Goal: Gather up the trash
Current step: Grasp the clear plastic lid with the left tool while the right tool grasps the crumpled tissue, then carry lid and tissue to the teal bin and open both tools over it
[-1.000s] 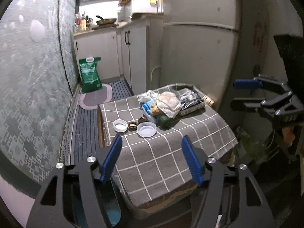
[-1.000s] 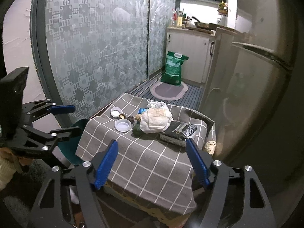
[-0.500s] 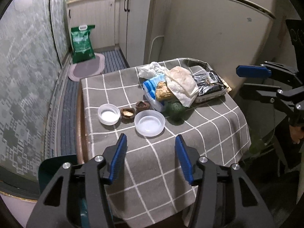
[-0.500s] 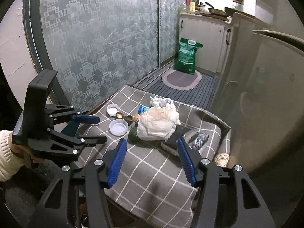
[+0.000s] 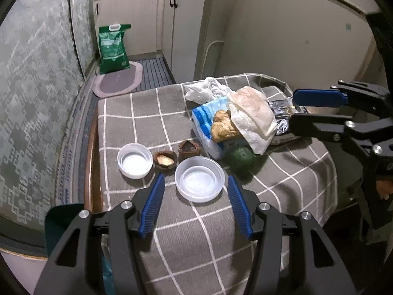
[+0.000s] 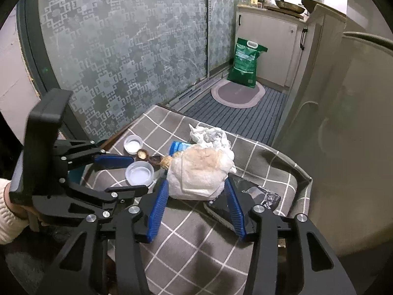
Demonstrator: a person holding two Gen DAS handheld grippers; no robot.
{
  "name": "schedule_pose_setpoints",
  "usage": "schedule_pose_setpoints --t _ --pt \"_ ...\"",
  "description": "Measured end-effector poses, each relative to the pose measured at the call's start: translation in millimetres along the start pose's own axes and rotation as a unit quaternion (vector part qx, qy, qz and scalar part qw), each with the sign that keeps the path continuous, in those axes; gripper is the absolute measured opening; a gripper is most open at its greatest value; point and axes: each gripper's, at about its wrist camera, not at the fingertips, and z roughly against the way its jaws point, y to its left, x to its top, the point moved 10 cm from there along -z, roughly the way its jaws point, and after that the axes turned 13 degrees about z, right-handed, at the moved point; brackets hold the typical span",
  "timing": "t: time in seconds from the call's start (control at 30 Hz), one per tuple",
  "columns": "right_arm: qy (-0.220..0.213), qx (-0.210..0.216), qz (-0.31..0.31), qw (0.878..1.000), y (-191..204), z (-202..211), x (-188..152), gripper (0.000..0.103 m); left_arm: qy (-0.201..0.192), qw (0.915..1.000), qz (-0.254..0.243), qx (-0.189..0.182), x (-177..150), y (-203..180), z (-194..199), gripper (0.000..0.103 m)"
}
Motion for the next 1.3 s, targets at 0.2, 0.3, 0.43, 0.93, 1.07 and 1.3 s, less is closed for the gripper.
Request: schedule_pose_setpoints --t 0.2,0.3,0.43,0.93,1.07,1.3 --pt "0.013 -0.015 0.013 1.000 0.3 -9.6 -6.6 0.042 -0.015 0.9998 0.000 0.012 5.4 2.0 -0.6 0.042" --pt "0.013 -0.019 0.031 0.999 7.3 -12.6 -4.0 0.042 -0.019 0.9998 0.000 0.009 4.2 2.2 4.2 0.042" --pt "0.027 -0.044 0.051 0.997 10.6 -21.2 -0.3 0.036 -0.030 0.9995 0.001 -0.009 2.7 0.1 17.5 0.042" --pt "0.038 -0.081 0.041 0.995 3.1 -11.5 5.5 0.001 -0.066 0.9968 0.022 -0.039 3.3 23.1 62.5 0.042" --pt "0.009 -0.093 0.028 0.995 -1.1 15.6 21.0 0.001 -0.083 0.9953 0.035 -0.034 7.5 42.2 78.9 0.042" --pt "-0.037 -0.110 0.026 0.993 7.9 47.9 52.5 0.001 -0.098 0.9933 0.058 -0.017 6.7 77.6 96.7 0.042"
